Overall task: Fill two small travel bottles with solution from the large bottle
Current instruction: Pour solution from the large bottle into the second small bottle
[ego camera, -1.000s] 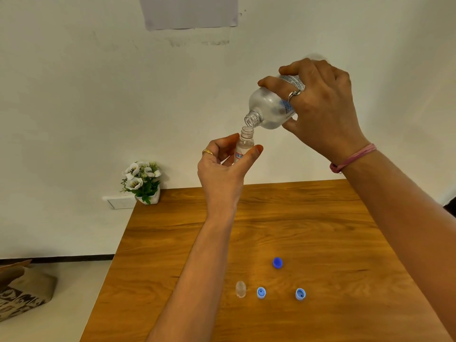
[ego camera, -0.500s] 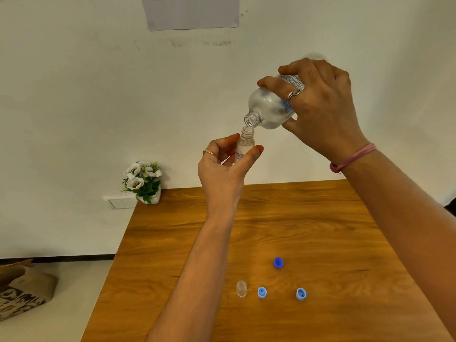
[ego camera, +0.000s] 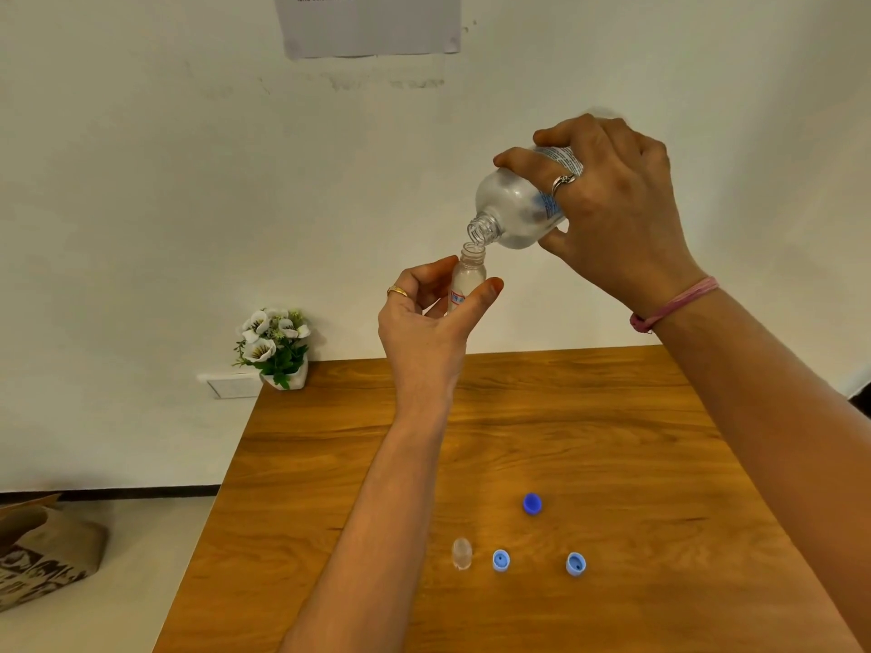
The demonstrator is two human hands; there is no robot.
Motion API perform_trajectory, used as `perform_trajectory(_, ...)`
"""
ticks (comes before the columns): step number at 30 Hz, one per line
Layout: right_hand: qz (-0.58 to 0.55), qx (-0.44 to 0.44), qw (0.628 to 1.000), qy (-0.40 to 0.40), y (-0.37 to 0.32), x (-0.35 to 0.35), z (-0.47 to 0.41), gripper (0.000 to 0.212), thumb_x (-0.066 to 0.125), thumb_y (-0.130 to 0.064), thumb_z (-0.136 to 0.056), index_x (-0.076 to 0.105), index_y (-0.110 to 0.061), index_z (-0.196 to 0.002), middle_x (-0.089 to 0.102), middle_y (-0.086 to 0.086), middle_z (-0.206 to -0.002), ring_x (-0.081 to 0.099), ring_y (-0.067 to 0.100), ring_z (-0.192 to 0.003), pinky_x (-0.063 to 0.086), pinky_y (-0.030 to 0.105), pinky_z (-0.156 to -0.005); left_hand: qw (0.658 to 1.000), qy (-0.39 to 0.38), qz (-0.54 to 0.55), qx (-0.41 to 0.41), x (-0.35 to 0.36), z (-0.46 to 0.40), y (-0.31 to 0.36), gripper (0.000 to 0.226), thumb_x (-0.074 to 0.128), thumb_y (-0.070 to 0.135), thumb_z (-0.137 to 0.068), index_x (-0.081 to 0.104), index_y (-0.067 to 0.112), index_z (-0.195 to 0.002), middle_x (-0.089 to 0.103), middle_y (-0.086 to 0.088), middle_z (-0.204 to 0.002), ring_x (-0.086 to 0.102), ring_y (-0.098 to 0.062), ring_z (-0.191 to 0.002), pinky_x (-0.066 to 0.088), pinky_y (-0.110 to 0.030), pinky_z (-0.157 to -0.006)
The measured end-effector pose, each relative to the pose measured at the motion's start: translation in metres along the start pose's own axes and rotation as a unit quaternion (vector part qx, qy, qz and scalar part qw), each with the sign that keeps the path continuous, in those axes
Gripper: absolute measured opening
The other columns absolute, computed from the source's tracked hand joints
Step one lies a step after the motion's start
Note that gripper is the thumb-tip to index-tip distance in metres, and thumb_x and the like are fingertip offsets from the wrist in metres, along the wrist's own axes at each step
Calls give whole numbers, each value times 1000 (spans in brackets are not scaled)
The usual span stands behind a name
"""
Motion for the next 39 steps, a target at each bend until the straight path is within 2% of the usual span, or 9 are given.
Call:
perform_trajectory(5, -8, 12, 1000, -16, 1, 2, 1, 59, 74, -26, -74, 47, -26, -127, 55, 17, -123, 51, 40, -114, 41, 55, -87, 1000, 3, 3, 0, -1, 0, -1, 36, 86, 14, -65, 65, 23, -93, 70, -4, -99, 66, -15, -94, 58, -31, -84)
perform_trajectory(13, -17, 16, 999, -22, 0, 3, 3, 59, 76, -24, -73, 52, -22, -126, 56, 19, -121, 52, 42, -113, 42, 55, -86, 1000, 2, 5, 1, 1, 0, -3, 37, 85, 12, -65, 65, 20, -94, 69, -4, -98, 64, -5, -87, 57, -23, -80)
perform_trajectory(26, -5, 2, 1000, -4, 2, 1, 4, 53, 69, -28, -76, 51, -22, -125, 57, 20, -120, 53, 42, -111, 42, 57, -87, 1000, -2, 15, -9, 4, 1, -5, 36, 85, 9, -65, 65, 19, -93, 69, -7, -98, 65, -5, -83, 58, -25, -77)
perform_trajectory(32, 5, 1, 1000, -7, 3, 1, 5, 57, 75, -25, -74, 52, -20, -125, 58, 21, -119, 54, 43, -110, 42, 59, -86, 1000, -3, 14, -16, 6, 2, -7, 38, 85, 9, -65, 65, 16, -97, 69, -8, -101, 66, -5, -83, 58, -23, -77)
perform_trajectory(39, -21, 38, 998, -47, 9, 6, 13, 64, 79, -24, -70, 51, -22, -128, 55, 18, -123, 51, 40, -114, 43, 54, -86, 999, -5, 22, -29, 10, 6, -12, 37, 85, 10, -65, 66, 17, -97, 70, -7, -102, 67, -15, -95, 58, -24, -78)
Point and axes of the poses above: each hand's wrist, its own z-axis away from the middle knuckle, its own x-axis out of the palm, y = z × x, the point moved 8 cm from there along -z, towards the middle knuckle
